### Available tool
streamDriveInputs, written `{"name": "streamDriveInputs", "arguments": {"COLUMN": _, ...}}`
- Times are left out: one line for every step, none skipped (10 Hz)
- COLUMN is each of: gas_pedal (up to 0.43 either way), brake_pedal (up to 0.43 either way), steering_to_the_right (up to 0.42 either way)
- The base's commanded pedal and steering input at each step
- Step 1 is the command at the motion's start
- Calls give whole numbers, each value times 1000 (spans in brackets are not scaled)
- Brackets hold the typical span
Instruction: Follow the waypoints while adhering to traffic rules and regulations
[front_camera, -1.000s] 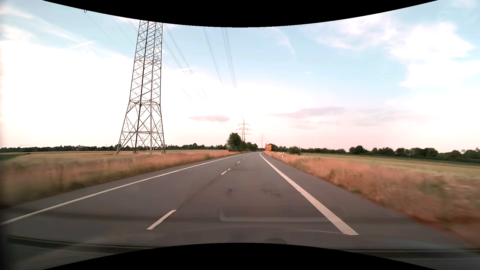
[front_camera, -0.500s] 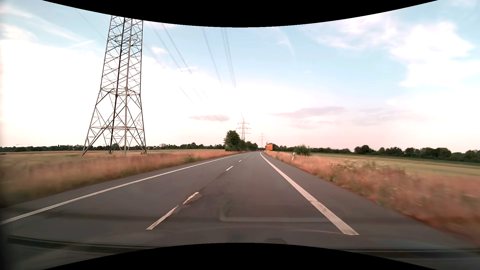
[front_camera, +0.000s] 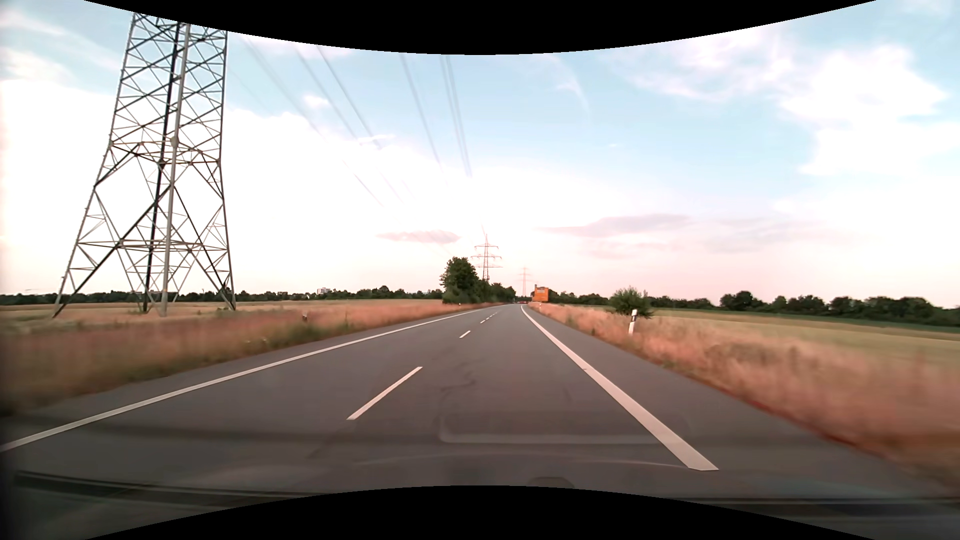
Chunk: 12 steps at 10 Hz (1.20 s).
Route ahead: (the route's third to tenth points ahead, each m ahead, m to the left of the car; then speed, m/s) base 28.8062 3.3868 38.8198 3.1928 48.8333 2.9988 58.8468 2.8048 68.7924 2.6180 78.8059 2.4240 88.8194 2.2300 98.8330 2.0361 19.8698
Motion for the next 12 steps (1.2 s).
{"name": "streamDriveInputs", "arguments": {"gas_pedal": 79, "brake_pedal": 0, "steering_to_the_right": -1}}
{"name": "streamDriveInputs", "arguments": {"gas_pedal": 79, "brake_pedal": 0, "steering_to_the_right": -1}}
{"name": "streamDriveInputs", "arguments": {"gas_pedal": 79, "brake_pedal": 0, "steering_to_the_right": -1}}
{"name": "streamDriveInputs", "arguments": {"gas_pedal": 79, "brake_pedal": 0, "steering_to_the_right": 0}}
{"name": "streamDriveInputs", "arguments": {"gas_pedal": 79, "brake_pedal": 0, "steering_to_the_right": 0}}
{"name": "streamDriveInputs", "arguments": {"gas_pedal": 79, "brake_pedal": 0, "steering_to_the_right": 0}}
{"name": "streamDriveInputs", "arguments": {"gas_pedal": 79, "brake_pedal": 0, "steering_to_the_right": 0}}
{"name": "streamDriveInputs", "arguments": {"gas_pedal": 79, "brake_pedal": 0, "steering_to_the_right": 0}}
{"name": "streamDriveInputs", "arguments": {"gas_pedal": 79, "brake_pedal": 0, "steering_to_the_right": 0}}
{"name": "streamDriveInputs", "arguments": {"gas_pedal": 79, "brake_pedal": 0, "steering_to_the_right": 0}}
{"name": "streamDriveInputs", "arguments": {"gas_pedal": 79, "brake_pedal": 0, "steering_to_the_right": 0}}
{"name": "streamDriveInputs", "arguments": {"gas_pedal": 79, "brake_pedal": 0, "steering_to_the_right": 0}}
